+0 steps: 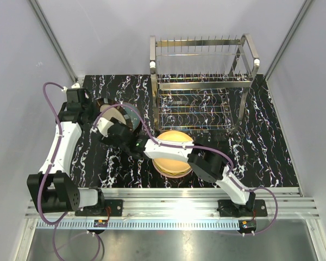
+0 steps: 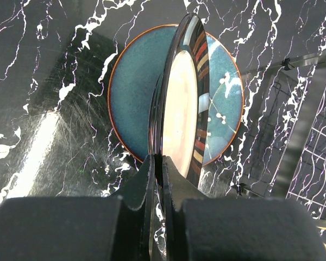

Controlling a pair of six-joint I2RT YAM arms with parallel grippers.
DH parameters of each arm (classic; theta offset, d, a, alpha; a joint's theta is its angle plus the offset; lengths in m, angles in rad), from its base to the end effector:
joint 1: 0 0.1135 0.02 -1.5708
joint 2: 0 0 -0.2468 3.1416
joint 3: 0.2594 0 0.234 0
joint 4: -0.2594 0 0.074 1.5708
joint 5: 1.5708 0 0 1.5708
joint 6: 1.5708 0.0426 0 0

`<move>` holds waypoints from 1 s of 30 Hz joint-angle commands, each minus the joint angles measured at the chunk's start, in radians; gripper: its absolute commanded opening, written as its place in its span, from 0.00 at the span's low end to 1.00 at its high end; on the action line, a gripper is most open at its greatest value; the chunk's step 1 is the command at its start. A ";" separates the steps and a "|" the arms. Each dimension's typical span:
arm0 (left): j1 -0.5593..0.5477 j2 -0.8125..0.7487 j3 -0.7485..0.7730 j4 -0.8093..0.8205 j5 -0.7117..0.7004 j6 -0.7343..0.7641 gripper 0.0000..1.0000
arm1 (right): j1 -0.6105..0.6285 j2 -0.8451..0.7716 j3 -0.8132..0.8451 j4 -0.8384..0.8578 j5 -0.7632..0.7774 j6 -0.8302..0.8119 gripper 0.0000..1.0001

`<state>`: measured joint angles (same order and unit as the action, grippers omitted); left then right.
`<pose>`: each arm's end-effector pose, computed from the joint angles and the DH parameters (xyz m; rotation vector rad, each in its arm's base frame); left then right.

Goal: Load the plates into the dish rack
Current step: Pass the plate from the left arm to the right

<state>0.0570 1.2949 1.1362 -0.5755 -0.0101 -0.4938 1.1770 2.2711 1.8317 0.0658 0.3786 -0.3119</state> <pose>0.2717 0.0159 0.2964 -0.6343 2.2256 -0.2115 0.2122 0.4696 0.2189 -1.1085 1.5709 0.2134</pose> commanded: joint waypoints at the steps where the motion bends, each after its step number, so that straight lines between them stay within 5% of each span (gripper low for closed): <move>1: -0.006 -0.051 0.031 0.065 0.075 0.008 0.00 | -0.010 0.019 0.067 0.049 0.040 -0.018 0.67; 11: -0.006 -0.062 0.028 0.069 0.091 0.008 0.00 | -0.011 0.018 0.070 0.060 0.069 -0.046 0.35; 17: -0.003 -0.069 0.020 0.080 0.110 0.004 0.00 | -0.010 0.004 0.072 0.058 0.072 -0.059 0.01; 24: 0.017 -0.071 0.013 0.097 0.137 -0.011 0.06 | -0.011 -0.005 0.074 0.058 0.066 -0.066 0.00; 26: 0.029 -0.071 0.007 0.108 0.159 -0.014 0.28 | -0.011 -0.007 0.074 0.058 0.062 -0.062 0.00; 30: 0.044 -0.066 0.002 0.121 0.185 -0.012 0.31 | -0.008 -0.012 0.080 0.039 0.046 -0.046 0.00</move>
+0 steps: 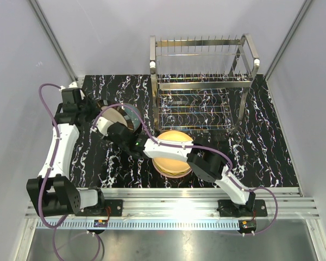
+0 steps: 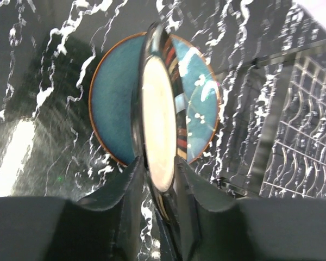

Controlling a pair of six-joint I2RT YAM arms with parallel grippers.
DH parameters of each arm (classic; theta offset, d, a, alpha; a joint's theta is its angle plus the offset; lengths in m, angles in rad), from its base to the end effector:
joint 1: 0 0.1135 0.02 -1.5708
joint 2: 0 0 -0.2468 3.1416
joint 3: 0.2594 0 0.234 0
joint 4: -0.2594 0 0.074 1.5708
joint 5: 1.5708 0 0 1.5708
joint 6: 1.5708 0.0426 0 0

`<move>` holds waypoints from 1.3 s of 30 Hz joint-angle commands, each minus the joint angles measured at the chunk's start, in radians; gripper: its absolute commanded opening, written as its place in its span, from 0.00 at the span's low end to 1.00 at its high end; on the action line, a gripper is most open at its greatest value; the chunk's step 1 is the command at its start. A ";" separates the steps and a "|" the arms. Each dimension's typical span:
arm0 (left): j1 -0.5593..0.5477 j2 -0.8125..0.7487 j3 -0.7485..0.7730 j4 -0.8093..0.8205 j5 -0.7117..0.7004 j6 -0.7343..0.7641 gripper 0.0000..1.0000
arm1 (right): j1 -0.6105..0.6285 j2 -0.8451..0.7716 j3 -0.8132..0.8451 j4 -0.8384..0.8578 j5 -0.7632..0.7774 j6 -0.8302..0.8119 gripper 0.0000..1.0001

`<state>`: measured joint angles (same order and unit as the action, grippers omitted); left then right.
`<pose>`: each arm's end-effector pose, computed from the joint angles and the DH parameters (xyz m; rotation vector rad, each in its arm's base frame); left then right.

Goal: Load the plates into the dish rack
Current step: Pass the plate from the left arm to the right, then insert the plate into the dish rack

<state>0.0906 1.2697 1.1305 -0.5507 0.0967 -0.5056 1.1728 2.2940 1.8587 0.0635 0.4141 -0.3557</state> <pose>0.2682 0.0202 0.3032 -0.6192 2.1923 -0.3290 0.2170 0.4718 0.2165 -1.1139 1.5548 0.1490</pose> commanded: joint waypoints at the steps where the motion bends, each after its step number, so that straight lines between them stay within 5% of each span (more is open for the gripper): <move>1: 0.014 -0.043 0.008 0.101 0.086 -0.001 0.36 | -0.004 -0.037 0.056 0.038 0.011 0.001 0.00; 2: 0.014 -0.050 0.005 0.106 0.084 0.002 0.46 | -0.004 -0.039 0.056 0.036 0.014 0.003 0.00; 9: 0.015 -0.102 -0.012 0.133 0.071 0.009 0.70 | -0.004 -0.050 0.050 0.029 0.014 0.017 0.00; 16: 0.015 -0.194 -0.009 0.112 -0.125 0.030 0.94 | -0.004 -0.068 0.028 0.051 0.051 0.030 0.00; 39: 0.011 -0.389 -0.058 0.103 -0.373 -0.002 0.99 | -0.030 -0.200 0.023 0.099 0.095 0.130 0.00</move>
<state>0.1001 0.9363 1.0847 -0.4889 -0.2344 -0.4988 1.1561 2.2410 1.8454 0.0395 0.4316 -0.2314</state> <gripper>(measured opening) 0.987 0.034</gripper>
